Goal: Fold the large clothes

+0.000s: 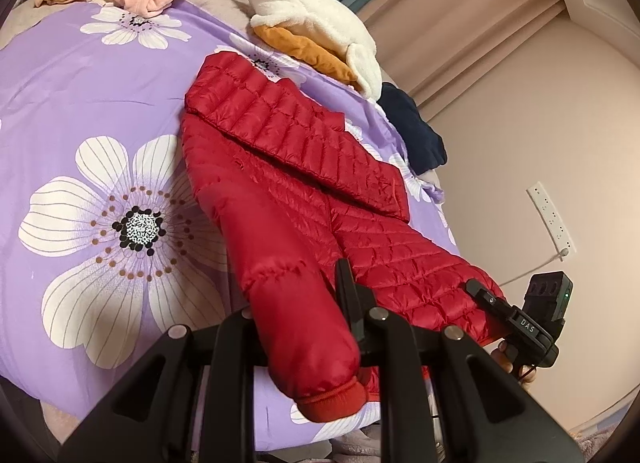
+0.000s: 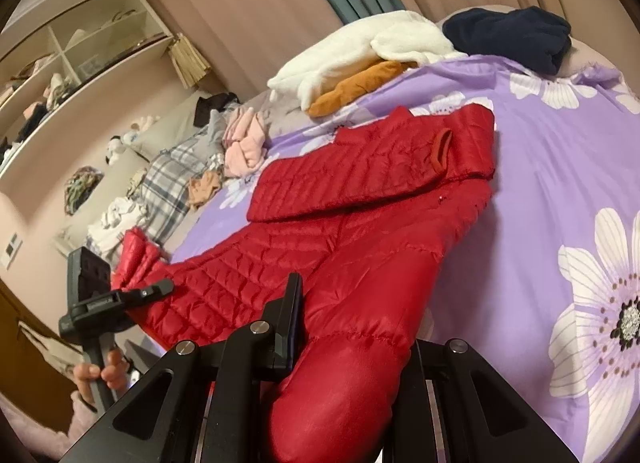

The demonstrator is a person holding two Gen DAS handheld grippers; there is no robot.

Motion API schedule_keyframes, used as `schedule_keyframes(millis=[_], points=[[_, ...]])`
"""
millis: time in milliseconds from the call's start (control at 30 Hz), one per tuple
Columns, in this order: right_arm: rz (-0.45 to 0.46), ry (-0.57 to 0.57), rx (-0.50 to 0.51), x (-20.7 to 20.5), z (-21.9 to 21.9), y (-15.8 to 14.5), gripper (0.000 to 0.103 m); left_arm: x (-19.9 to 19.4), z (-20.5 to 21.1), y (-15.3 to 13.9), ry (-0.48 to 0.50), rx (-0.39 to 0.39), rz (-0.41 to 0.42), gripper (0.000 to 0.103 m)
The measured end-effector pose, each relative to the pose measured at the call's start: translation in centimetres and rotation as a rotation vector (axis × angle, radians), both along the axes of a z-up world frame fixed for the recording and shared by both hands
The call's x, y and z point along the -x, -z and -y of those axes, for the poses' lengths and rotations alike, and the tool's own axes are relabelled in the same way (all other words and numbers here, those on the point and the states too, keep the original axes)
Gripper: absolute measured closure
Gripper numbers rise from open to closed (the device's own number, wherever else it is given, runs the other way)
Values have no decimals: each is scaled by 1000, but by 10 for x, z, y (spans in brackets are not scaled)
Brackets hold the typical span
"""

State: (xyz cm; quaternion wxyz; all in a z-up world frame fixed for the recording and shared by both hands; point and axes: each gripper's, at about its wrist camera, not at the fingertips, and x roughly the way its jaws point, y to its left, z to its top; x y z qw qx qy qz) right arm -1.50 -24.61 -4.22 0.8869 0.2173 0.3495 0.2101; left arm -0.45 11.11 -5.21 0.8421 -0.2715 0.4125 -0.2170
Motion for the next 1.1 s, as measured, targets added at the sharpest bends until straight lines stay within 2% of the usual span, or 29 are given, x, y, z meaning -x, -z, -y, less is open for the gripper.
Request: schedule_keyframes(millis=[1100], points=[[105, -60, -37, 2, 11, -26, 83, 17, -3, -34, 30, 8, 86, 86]])
